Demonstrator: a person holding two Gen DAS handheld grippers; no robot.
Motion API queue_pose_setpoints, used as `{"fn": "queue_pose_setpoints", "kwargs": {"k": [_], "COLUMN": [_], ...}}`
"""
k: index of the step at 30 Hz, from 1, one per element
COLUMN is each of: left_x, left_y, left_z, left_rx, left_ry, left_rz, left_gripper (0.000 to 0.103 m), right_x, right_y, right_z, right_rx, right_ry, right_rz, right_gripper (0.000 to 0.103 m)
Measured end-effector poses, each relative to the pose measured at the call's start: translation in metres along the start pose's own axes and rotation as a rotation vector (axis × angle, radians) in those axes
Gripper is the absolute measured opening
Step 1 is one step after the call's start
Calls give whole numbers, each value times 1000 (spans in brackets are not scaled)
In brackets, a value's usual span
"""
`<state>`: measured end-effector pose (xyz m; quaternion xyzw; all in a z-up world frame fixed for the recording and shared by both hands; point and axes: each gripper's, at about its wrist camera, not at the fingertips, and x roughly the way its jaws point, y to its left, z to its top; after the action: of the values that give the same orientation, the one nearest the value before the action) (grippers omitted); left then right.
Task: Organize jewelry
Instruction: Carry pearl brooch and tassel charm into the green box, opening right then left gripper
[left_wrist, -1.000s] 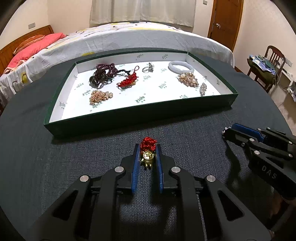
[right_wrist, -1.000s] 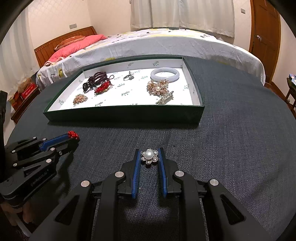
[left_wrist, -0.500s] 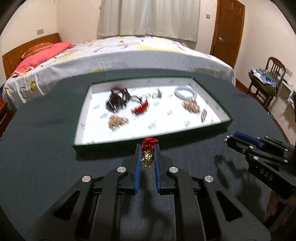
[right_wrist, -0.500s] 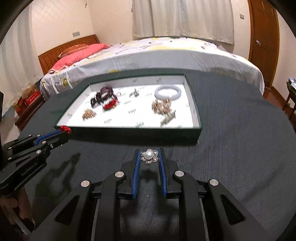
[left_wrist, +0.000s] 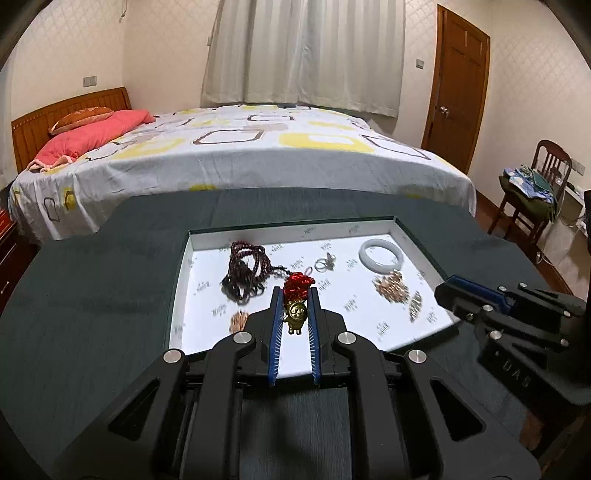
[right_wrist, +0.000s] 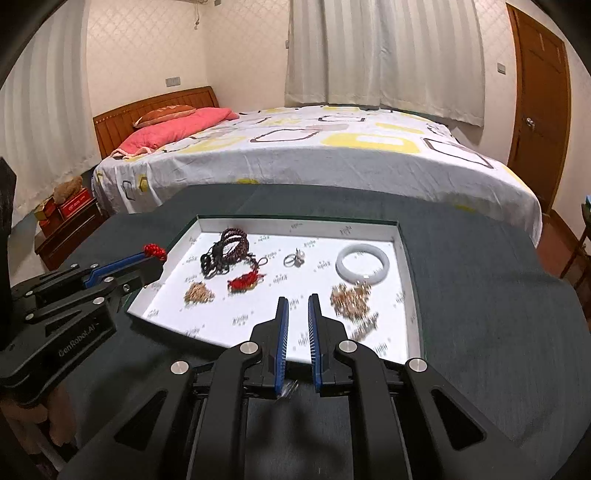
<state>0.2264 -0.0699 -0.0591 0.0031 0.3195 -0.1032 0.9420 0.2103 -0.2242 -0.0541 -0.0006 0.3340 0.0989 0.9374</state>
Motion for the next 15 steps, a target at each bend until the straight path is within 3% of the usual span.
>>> {"fn": "queue_pose_setpoints", "kwargs": {"k": [7, 15], "left_x": [49, 44], "left_y": [5, 9], "left_z": [-16, -27], "left_rx": [-12, -20], "left_ry": [107, 103], "left_rz": [3, 12], "left_gripper": [13, 13], "right_x": [28, 5], "right_y": [-3, 7], "right_z": [-11, -47], "right_rx": [14, 47], "right_ry": [61, 112], "right_rz": [1, 70], "right_gripper": [11, 13]}}
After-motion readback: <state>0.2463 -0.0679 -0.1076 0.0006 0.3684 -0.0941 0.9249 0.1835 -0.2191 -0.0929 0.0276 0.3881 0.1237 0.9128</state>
